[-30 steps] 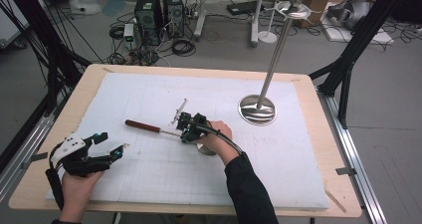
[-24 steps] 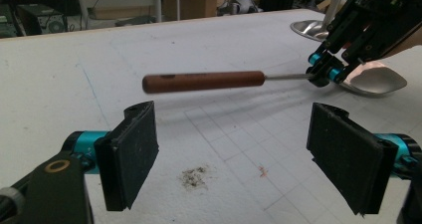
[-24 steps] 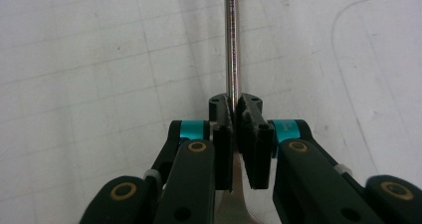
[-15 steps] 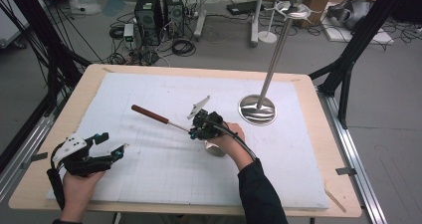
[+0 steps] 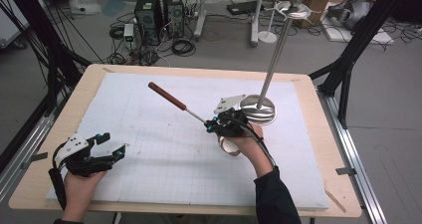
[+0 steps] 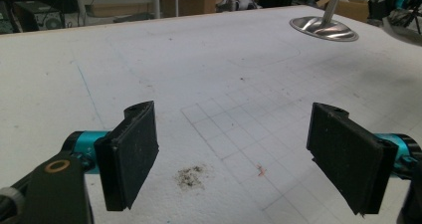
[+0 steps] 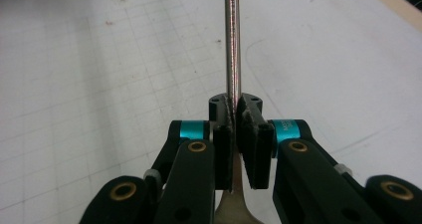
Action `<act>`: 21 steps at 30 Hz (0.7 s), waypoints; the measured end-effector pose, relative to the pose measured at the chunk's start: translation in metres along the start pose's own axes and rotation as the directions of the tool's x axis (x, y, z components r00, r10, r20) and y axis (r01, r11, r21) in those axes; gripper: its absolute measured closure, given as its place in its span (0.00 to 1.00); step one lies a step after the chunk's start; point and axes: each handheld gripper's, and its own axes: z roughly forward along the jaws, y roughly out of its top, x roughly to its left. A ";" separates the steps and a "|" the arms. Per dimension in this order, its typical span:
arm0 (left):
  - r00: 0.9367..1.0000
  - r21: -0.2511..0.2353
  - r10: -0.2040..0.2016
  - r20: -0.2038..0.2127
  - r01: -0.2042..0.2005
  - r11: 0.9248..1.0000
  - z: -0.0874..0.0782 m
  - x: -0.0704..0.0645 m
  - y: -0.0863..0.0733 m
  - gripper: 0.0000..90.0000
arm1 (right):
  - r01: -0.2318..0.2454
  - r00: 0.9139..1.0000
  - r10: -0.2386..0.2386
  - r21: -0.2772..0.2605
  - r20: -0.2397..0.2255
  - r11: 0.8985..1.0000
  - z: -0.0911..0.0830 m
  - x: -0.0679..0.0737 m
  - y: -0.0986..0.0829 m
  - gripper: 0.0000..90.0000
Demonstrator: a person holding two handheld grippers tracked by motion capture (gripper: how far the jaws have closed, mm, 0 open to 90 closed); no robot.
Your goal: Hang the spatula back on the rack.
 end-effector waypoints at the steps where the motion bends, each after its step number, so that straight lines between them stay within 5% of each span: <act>1: 1.000 -0.002 -0.003 0.001 0.003 1.000 0.000 0.000 0.000 0.23 | -0.003 1.000 0.004 -0.015 0.009 1.000 -0.005 -0.001 -0.002 0.94; 7: 1.000 0.001 -0.004 0.000 0.004 1.000 0.002 -0.001 -0.001 0.23 | -0.034 0.998 0.040 -0.098 0.054 0.995 -0.032 -0.003 -0.014 0.94; 15: 1.000 0.007 -0.002 0.008 0.002 1.000 0.006 -0.002 -0.001 0.23 | -0.098 0.986 0.126 -0.225 0.113 0.969 -0.078 -0.012 -0.041 0.94; 21: 1.000 0.010 -0.007 0.012 0.007 1.000 0.009 -0.003 -0.002 0.23 | -0.098 0.975 0.151 -0.299 0.161 0.949 -0.105 -0.015 -0.055 0.94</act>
